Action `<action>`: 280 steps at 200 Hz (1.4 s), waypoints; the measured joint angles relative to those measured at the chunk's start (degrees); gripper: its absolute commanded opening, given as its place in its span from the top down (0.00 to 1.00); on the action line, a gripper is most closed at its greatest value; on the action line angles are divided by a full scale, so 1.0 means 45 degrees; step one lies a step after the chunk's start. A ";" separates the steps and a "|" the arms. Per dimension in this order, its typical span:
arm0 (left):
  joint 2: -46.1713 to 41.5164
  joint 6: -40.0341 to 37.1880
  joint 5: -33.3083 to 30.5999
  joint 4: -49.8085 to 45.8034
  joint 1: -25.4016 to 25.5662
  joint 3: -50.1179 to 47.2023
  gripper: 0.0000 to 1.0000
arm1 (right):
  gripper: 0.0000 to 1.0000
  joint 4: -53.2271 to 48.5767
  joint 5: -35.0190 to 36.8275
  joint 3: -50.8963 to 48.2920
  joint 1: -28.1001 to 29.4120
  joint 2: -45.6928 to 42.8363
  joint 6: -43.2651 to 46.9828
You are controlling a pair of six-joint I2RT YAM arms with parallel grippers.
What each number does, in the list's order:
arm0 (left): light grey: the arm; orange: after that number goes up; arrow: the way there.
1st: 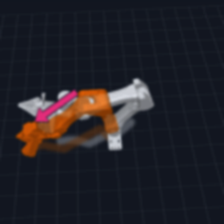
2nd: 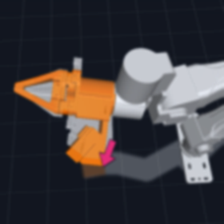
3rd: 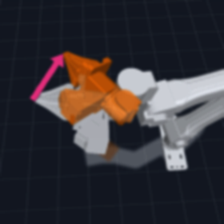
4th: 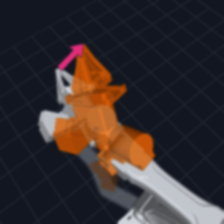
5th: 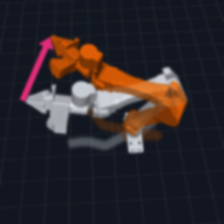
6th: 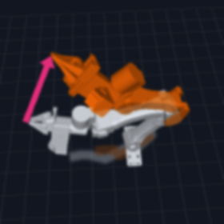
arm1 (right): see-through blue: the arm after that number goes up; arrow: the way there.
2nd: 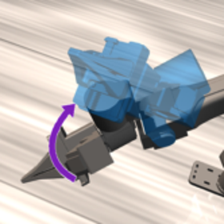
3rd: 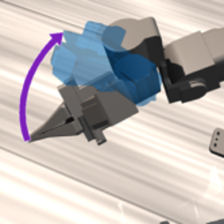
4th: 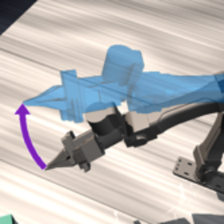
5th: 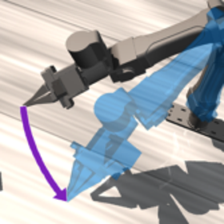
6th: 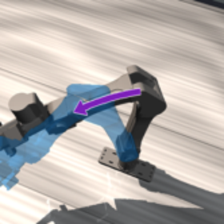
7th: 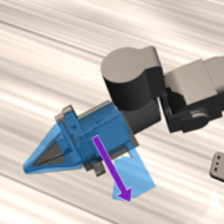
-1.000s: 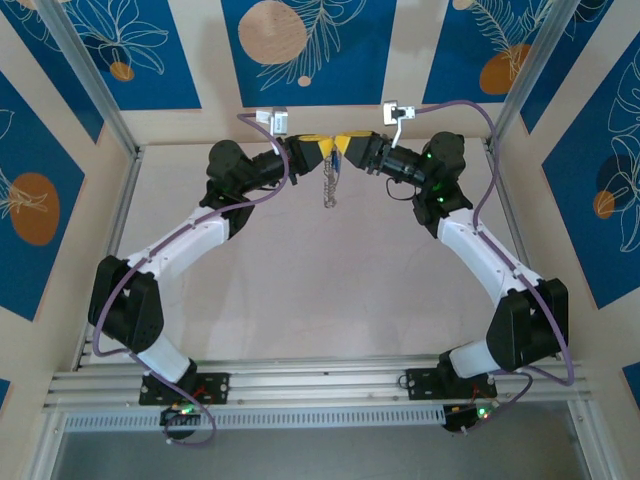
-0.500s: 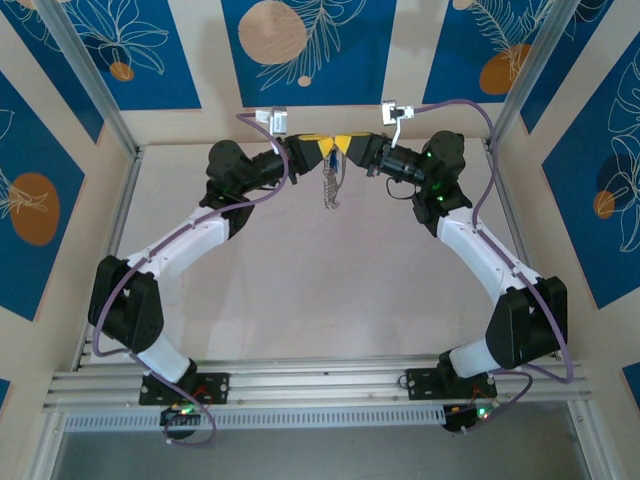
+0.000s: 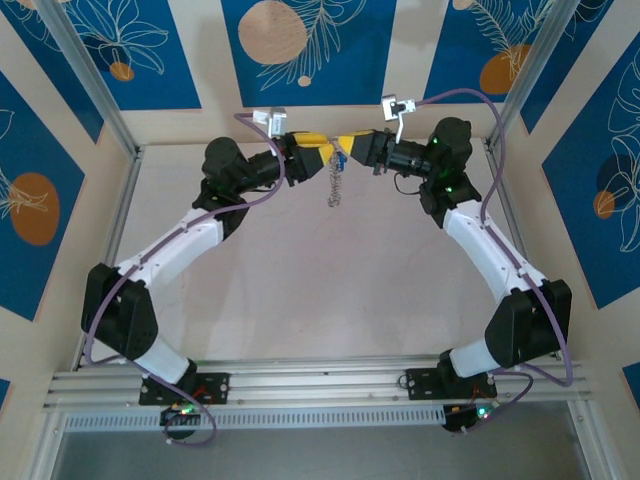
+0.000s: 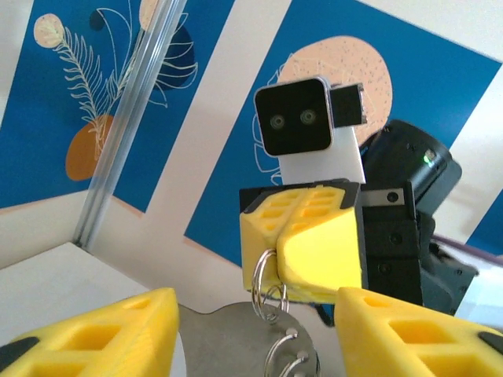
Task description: Put the keys on the keyring
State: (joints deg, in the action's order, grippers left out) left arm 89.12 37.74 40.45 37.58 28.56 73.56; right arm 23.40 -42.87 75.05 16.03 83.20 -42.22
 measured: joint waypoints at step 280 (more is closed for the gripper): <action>0.1132 -0.6241 0.4119 -0.8927 -0.0913 0.3779 0.52 | 1.00 -1.1604 -0.2579 0.4745 -0.0073 0.1909 0.8291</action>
State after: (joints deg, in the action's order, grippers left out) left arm 94.21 9.65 58.98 -2.59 24.45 90.56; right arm -28.82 -54.48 96.40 15.70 91.79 -4.91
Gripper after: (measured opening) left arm 0.489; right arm 0.066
